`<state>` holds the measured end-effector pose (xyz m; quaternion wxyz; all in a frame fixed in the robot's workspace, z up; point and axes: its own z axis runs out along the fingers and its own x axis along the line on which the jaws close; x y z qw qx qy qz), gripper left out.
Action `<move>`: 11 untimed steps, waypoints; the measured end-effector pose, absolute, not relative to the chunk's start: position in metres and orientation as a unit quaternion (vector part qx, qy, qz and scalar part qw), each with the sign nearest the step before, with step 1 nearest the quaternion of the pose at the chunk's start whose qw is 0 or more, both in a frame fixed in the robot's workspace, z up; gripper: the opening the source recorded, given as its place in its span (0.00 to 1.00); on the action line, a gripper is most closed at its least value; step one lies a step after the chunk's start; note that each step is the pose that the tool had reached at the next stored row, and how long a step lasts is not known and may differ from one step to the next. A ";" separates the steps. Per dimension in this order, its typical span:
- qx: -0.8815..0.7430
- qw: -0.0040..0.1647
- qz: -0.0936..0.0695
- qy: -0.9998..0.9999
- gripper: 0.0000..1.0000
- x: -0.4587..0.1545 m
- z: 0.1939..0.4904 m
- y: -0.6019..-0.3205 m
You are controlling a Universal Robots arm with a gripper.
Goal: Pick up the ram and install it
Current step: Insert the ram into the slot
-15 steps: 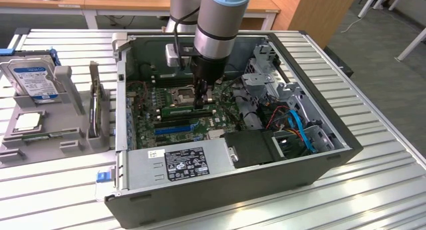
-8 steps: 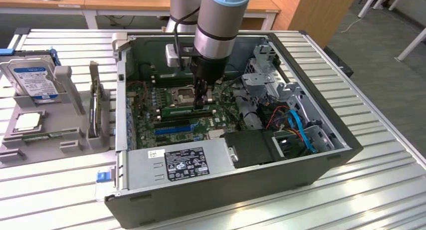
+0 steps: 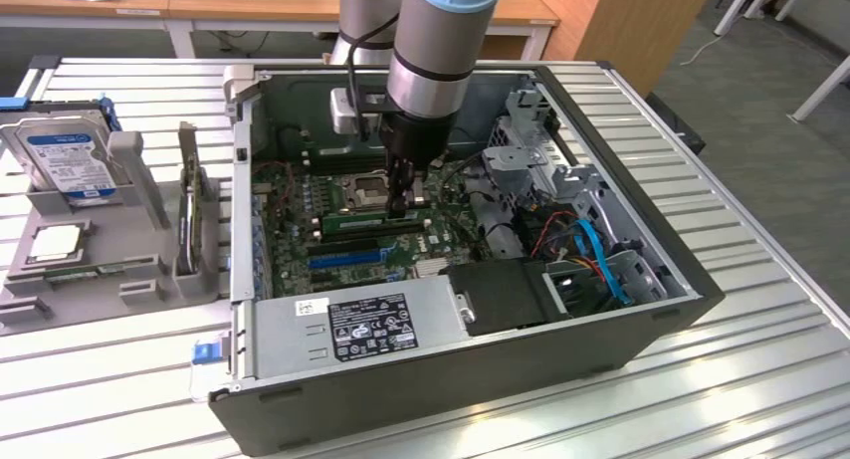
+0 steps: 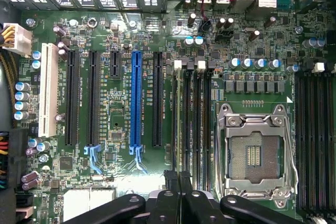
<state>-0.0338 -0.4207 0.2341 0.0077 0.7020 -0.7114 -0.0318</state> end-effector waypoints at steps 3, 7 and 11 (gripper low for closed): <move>0.702 0.008 -0.032 -0.711 0.11 -0.034 0.234 -0.421; 0.702 0.008 -0.032 -0.711 0.11 -0.034 0.233 -0.421; 0.702 0.008 -0.032 -0.711 0.11 -0.034 0.232 -0.421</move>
